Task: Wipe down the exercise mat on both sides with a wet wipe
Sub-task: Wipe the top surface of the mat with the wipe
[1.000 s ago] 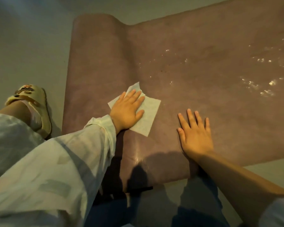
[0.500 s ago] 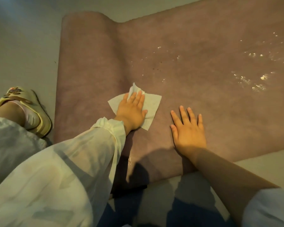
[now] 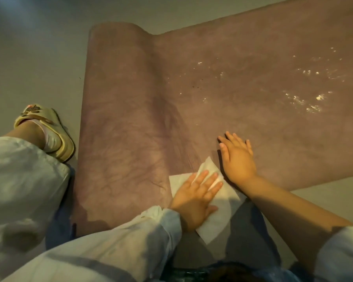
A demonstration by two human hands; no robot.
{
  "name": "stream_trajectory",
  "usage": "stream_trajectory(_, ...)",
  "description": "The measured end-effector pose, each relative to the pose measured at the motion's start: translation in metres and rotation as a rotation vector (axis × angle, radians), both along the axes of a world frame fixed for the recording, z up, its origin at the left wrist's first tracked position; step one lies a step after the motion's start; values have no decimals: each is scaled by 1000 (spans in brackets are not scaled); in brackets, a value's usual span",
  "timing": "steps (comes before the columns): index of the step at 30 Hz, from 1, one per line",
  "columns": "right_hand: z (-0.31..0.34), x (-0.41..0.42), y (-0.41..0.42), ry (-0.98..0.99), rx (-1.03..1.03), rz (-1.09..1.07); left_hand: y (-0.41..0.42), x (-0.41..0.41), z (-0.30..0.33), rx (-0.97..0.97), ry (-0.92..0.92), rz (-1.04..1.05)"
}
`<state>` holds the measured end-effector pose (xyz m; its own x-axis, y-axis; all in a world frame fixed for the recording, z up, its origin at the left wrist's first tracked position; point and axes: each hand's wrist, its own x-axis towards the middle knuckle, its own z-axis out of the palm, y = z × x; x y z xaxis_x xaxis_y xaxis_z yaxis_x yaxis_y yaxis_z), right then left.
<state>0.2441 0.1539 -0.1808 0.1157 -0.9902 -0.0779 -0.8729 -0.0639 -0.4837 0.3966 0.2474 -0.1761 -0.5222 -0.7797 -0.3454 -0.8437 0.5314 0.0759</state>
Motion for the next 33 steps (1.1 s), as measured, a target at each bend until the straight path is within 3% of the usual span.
stream_trajectory(5, 2, 10, 1, 34, 5, -11, -29, 46, 12, -169, -34, 438)
stream_trajectory(10, 8, 27, 5, 6, -12, 37, -15, 110, 17, -43, 68, 994)
stream_trajectory(13, 12, 35, 8, -14, -32, 45, -2, 120, 15, -17, 25, 1128)
stream_trajectory(17, 13, 35, 12, -32, -26, 9, 3, 59, 10, -65, 239, 907)
stream_trajectory(24, 15, 20, 8, -107, -7, -99, -9, 10, 6, -18, -108, 299)
stream_trajectory(29, 16, 11, 7, -110, -34, -116, -40, -18, -3, -23, -126, 299)
stream_trajectory(33, 11, -4, 2, 84, -28, -127, -97, -8, -5, -70, -162, 333)
